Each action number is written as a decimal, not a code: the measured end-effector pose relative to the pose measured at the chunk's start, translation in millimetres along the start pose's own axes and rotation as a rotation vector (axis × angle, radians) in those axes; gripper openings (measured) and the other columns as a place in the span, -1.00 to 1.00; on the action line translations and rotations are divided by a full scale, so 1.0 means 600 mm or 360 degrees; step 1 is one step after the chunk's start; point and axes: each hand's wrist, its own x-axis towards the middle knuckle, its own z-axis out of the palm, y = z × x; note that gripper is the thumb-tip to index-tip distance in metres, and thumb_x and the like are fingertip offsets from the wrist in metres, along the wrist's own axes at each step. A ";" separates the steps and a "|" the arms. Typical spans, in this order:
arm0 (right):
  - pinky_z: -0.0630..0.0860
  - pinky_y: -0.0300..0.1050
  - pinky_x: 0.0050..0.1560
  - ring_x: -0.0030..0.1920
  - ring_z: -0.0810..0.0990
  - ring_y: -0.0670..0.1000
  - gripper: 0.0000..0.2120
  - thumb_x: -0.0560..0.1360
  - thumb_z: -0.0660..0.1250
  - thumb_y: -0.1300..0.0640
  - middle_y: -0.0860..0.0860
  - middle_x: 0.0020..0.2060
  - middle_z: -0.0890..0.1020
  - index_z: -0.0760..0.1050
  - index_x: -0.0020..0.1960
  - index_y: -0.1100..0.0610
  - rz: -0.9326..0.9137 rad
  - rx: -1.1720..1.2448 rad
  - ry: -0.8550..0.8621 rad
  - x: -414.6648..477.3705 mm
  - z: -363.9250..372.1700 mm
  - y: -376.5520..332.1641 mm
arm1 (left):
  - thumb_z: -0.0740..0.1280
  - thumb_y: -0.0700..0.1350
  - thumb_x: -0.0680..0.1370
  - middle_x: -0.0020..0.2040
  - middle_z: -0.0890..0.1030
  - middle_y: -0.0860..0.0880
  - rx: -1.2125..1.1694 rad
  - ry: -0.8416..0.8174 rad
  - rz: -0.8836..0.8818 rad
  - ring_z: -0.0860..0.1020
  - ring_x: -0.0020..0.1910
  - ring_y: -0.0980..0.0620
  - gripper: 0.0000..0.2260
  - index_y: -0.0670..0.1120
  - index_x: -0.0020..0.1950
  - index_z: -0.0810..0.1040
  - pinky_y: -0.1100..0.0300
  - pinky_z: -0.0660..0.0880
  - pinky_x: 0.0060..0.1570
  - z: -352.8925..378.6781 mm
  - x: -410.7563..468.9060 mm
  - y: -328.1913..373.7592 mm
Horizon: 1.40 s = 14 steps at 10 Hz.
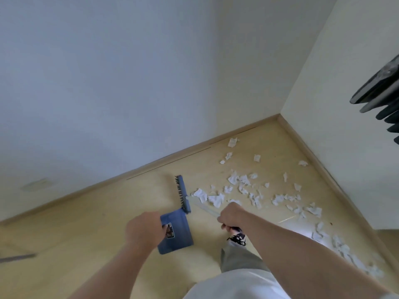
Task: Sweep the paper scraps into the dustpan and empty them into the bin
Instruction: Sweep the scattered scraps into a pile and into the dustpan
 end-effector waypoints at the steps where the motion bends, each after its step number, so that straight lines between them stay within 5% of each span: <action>1: 0.40 -0.20 -0.58 -0.48 0.51 0.00 -0.88 0.53 0.31 0.25 0.10 -0.22 0.70 0.51 -0.19 0.18 -0.0101 -0.0140 0.0019 0.033 -0.038 -0.029 | 0.20 0.15 0.59 -0.20 0.53 0.09 -0.0016 0.0019 -0.0052 0.55 -0.21 0.00 -0.76 0.05 -0.06 0.56 0.17 0.42 -0.29 -0.030 0.035 0.000; 3: 0.42 -0.26 -0.62 -0.47 0.50 0.00 -0.82 0.53 0.30 0.28 0.08 -0.34 0.56 0.42 -0.23 0.14 0.0107 0.0051 0.0158 0.039 -0.143 0.009 | 0.22 0.15 0.59 -0.26 0.53 0.09 -0.0047 0.0076 -0.0057 0.55 -0.25 0.02 -0.76 0.06 -0.20 0.44 0.18 0.43 -0.30 -0.068 0.107 0.011; 4: 0.22 -0.29 -0.61 -0.61 0.32 -0.02 -0.86 0.59 0.19 0.30 0.11 -0.42 0.51 0.43 -0.14 0.27 0.0435 0.0273 0.0203 0.037 -0.182 0.057 | 0.24 0.13 0.58 -0.30 0.55 0.06 -0.0068 0.0063 0.0019 0.60 -0.24 0.01 -0.71 0.02 -0.27 0.41 0.19 0.43 -0.32 -0.074 0.150 0.023; 5: 0.24 -0.30 -0.58 -0.60 0.32 -0.03 -0.85 0.58 0.27 0.30 0.16 -0.36 0.56 0.53 0.02 0.40 0.0452 0.0475 0.0262 0.022 -0.196 0.094 | 0.19 0.12 0.58 -0.35 0.53 0.05 0.0087 0.0070 0.0151 0.60 -0.28 0.04 -0.67 -0.01 -0.32 0.40 0.21 0.42 -0.34 -0.088 0.182 0.048; 7: 0.25 -0.33 -0.59 -0.61 0.29 -0.04 -0.80 0.59 0.26 0.26 0.11 -0.38 0.53 0.54 0.13 0.35 0.0717 0.0780 0.0340 -0.012 -0.169 0.158 | 0.24 0.16 0.55 -0.27 0.54 0.11 0.0333 0.0118 0.0433 0.57 -0.27 0.05 -0.78 0.07 -0.19 0.48 0.23 0.43 -0.35 -0.129 0.216 0.084; 12: 0.24 -0.31 -0.51 -0.63 0.29 -0.06 -0.81 0.57 0.11 0.30 0.12 -0.40 0.48 0.42 -0.18 0.26 0.1041 0.1299 0.0704 -0.060 -0.099 0.275 | 0.26 0.15 0.53 -0.30 0.53 0.10 0.0300 0.0222 0.0692 0.56 -0.28 0.05 -0.78 0.04 -0.15 0.55 0.23 0.53 -0.26 -0.176 0.282 0.123; 13: 0.30 -0.25 -0.48 -0.55 0.35 -0.01 -0.74 0.54 0.16 0.33 0.08 -0.36 0.49 0.32 -0.32 0.18 0.1058 0.1486 0.0857 -0.075 -0.091 0.270 | 0.26 0.15 0.52 -0.30 0.56 0.09 0.0285 0.0243 0.0742 0.56 -0.30 0.06 -0.79 0.07 -0.14 0.60 0.23 0.56 -0.26 -0.185 0.291 0.126; 14: 0.58 -0.06 -0.29 -0.33 0.55 0.08 -0.73 0.53 0.26 0.32 0.11 -0.31 0.54 0.35 -0.31 0.13 0.0694 0.1293 0.0973 -0.103 -0.086 0.237 | 0.25 0.14 0.52 -0.28 0.57 0.08 0.0280 0.0286 0.0789 0.53 -0.33 0.06 -0.79 0.07 -0.13 0.60 0.24 0.50 -0.33 -0.199 0.300 0.131</action>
